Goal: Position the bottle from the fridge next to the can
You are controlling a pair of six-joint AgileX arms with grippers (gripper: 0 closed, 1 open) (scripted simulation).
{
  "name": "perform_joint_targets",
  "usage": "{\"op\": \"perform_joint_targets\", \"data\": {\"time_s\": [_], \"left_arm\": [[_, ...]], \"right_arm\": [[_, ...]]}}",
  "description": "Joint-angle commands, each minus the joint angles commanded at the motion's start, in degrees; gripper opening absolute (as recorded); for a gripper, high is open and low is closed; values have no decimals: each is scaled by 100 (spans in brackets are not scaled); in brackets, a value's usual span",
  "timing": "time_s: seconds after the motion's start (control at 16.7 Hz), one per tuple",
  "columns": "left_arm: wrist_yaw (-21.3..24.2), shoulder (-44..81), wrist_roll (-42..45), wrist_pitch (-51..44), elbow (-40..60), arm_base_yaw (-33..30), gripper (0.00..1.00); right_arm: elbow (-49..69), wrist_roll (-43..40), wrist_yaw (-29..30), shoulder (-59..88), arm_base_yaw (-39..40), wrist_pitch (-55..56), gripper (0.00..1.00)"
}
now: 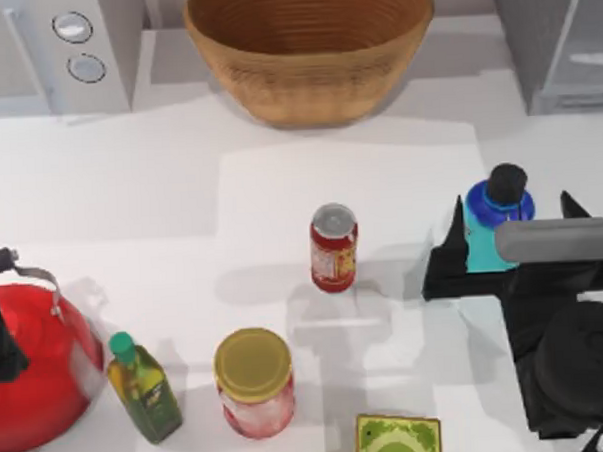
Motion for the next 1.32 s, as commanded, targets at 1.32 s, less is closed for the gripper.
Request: {"op": "perform_joint_targets", "data": {"time_s": [1.32], "left_arm": [[0,0,0,0,0,0,100]], "right_arm": [[-1227,-43,-3216,-8820,-3096,-7289,100]]}}
